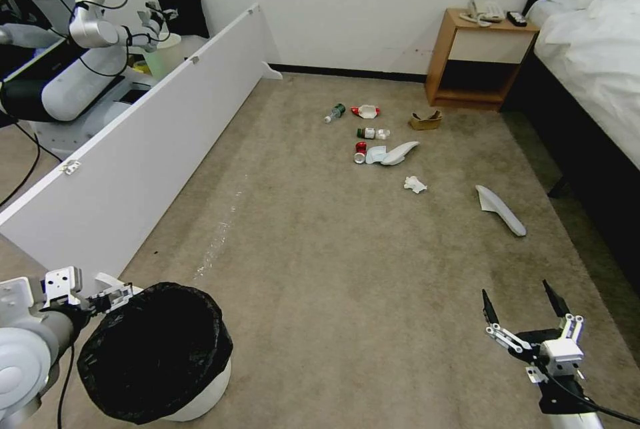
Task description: Pick up the trash bin and place the garbage on the floor into it.
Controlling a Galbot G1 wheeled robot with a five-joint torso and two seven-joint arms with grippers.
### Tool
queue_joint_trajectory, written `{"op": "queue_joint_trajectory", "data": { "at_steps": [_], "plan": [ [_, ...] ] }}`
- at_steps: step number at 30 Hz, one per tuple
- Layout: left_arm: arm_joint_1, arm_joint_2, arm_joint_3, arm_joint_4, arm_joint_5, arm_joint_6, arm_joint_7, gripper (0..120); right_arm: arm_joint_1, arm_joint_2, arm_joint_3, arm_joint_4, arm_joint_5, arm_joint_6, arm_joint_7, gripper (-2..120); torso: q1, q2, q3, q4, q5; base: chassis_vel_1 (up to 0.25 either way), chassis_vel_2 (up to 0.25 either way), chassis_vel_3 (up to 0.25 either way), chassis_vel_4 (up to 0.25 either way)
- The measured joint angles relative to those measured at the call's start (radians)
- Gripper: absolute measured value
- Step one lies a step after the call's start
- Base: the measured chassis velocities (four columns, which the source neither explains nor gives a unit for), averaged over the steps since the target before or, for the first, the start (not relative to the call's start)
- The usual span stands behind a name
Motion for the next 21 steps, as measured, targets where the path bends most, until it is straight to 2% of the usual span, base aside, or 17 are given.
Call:
{"op": "queue_joint_trajectory", "data": {
  "at_steps": [6, 8, 11, 12, 13, 21],
  "plan": [
    [0.028, 0.015, -0.001, -0.006, 0.030, -0.002, 0.021, 100, 0.002, 0.000, -0.001, -0.009, 0.000, 0.000, 0.003, 100, 0.000, 0.000, 0.000, -0.0001, 0.0000, 0.000, 0.000, 0.000, 0.000],
    [0.065, 0.024, -0.014, -0.022, 0.080, -0.003, 0.065, 100, 0.003, 0.000, 0.000, -0.015, 0.001, 0.002, 0.005, 100, 0.000, 0.000, 0.000, -0.0001, 0.0002, 0.000, 0.000, 0.000, 0.000],
    [0.073, 0.025, -0.017, -0.026, 0.094, -0.003, 0.077, 100, 0.003, 0.000, 0.000, -0.016, 0.001, 0.003, 0.005, 100, 0.000, 0.000, 0.000, -0.0001, 0.0001, 0.000, 0.000, 0.000, 0.000],
    [0.098, 0.029, -0.027, -0.036, 0.129, -0.003, 0.108, 100, 0.005, 0.000, 0.001, -0.020, 0.001, 0.005, 0.005, 100, 0.000, 0.000, 0.000, -0.0001, 0.0002, 0.000, 0.000, 0.000, 0.000],
    [0.108, 0.032, -0.030, -0.038, 0.137, -0.003, 0.115, 100, 0.006, 0.000, 0.001, -0.021, 0.001, 0.006, 0.005, 100, 0.000, 0.000, 0.000, 0.0000, 0.0002, 0.000, 0.000, 0.000, 0.000],
    [0.171, 0.046, -0.056, -0.042, 0.151, -0.004, 0.136, 100, 0.011, -0.001, -0.001, -0.027, -0.003, 0.019, 0.004, 100, 0.000, 0.000, 0.000, -0.0001, 0.0001, 0.000, 0.000, 0.000, 0.000]
  ]
}}
